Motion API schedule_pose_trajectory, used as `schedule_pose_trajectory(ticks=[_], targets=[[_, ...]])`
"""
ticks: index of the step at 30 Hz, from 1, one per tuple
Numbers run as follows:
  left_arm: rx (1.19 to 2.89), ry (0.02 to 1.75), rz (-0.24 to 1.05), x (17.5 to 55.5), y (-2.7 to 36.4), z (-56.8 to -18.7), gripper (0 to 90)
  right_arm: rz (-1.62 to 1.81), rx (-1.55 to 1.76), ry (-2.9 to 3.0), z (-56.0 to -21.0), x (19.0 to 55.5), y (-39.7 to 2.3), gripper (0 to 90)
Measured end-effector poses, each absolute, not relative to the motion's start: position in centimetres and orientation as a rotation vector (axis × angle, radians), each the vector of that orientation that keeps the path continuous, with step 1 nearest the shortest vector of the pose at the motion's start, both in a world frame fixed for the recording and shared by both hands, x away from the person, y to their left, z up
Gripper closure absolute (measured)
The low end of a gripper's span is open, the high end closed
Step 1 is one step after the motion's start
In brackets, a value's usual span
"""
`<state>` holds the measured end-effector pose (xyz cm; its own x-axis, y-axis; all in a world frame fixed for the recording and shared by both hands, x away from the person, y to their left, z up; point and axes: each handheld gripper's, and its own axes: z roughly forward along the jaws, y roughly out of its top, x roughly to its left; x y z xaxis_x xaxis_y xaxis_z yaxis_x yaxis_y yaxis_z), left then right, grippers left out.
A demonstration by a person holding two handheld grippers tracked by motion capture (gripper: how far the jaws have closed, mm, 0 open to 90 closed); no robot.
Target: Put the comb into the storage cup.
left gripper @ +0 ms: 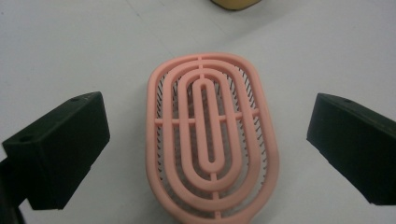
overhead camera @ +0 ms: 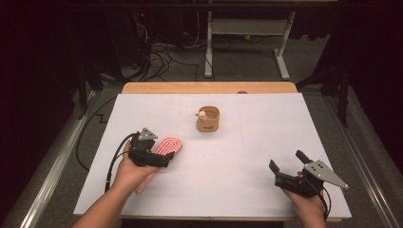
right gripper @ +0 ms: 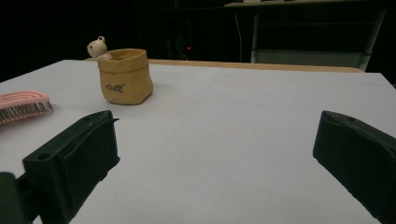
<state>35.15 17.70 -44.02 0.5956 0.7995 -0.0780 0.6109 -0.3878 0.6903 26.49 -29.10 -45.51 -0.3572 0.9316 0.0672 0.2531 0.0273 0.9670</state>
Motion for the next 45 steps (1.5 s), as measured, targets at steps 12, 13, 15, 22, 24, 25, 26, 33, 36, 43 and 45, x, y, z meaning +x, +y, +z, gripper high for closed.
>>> schedule_pose_trajectory(ticks=[12, 13, 15, 22, 24, 25, 26, 33, 36, 43, 45], targets=[[2.244, 1.141, 0.302, 36.7, 16.2, -45.0, 0.0, 1.367, 1.217, 1.669, -45.5, 26.5, -29.2, 0.7], [2.246, 1.15, 0.307, 36.8, 16.2, -45.2, 0.0, 1.367, 1.217, 1.669, -45.5, 26.5, -29.2, 0.7], [2.258, 1.171, 0.306, 37.0, 16.2, -45.4, 0.0, 1.368, 1.22, 1.666, -45.5, 26.5, -29.3, 0.7], [2.276, 1.203, 0.305, 37.1, 15.7, -45.7, 0.1, 1.365, 1.22, 1.666, -45.5, 26.4, -29.2, 0.7], [2.28, 1.215, 0.297, 37.2, 15.7, -45.8, 0.9, 1.366, 1.219, 1.664, -45.5, 26.4, -29.2, 0.7], [2.286, 1.221, 0.295, 37.2, 15.7, -45.8, 0.9, 1.366, 1.219, 1.664, -45.5, 26.4, -29.2, 0.7], [2.289, 1.231, 0.288, 37.3, 15.6, -45.9, 2.9, 1.365, 1.219, 1.665, -45.5, 26.4, -29.2, 0.7], [2.304, 1.244, 0.277, 37.3, 15.6, -45.9, 5.0, 1.368, 1.222, 1.662, -45.5, 26.4, -29.3, 0.7], [2.3, 1.248, 0.267, 37.4, 15.6, -46.0, 7.6, 1.367, 1.217, 1.661, -45.4, 26.4, -29.3, 0.7], [2.309, 1.265, 0.23, 37.7, 15.6, -46.1, 15.2, 1.363, 1.214, 1.662, -45.4, 26.4, -29.2, 0.7], [2.311, 1.27, 0.227, 37.6, 15.6, -46.1, 15.6, 1.363, 1.212, 1.661, -45.3, 26.3, -29.2, 0.7]])
